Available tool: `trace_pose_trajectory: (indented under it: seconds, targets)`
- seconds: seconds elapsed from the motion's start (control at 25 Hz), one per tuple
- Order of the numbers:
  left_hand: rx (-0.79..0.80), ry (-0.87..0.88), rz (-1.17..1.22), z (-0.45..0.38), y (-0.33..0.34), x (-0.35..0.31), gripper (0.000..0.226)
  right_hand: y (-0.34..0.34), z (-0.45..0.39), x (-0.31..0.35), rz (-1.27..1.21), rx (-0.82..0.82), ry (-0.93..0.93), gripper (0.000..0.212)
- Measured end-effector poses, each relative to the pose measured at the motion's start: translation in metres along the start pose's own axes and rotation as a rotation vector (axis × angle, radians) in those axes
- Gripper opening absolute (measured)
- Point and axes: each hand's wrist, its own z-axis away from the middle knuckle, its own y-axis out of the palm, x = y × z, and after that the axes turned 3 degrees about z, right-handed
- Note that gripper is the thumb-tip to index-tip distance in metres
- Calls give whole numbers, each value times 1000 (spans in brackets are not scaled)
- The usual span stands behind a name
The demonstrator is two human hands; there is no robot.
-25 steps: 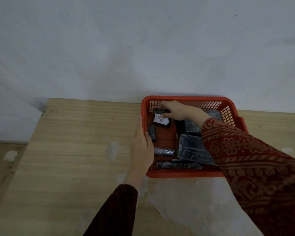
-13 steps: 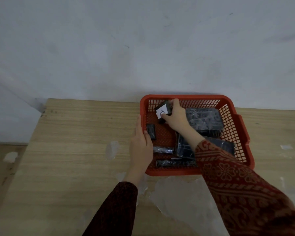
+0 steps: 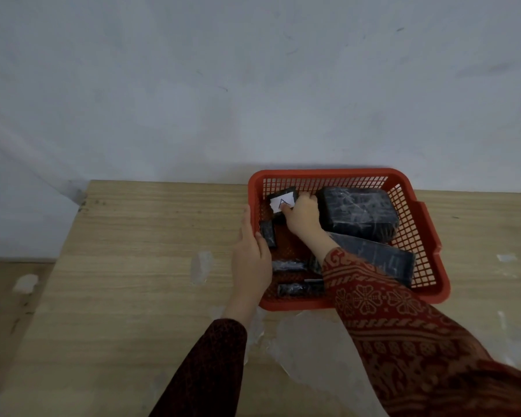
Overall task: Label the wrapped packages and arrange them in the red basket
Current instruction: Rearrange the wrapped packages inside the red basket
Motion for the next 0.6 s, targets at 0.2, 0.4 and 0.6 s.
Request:
trace_pose_trajectory:
  seconds: [0.2,0.4,0.6]
  targets:
    - [23,-12,-16,-2,0,0,57,-10,1,13,430,124,-17,40]
    - [-23,16,-17,0,-2,-4,56,-20,11,23,575,27,-218,45]
    - [-6,21,-27,0,-2,-3,56,-22,24,2,606,25,-392,42]
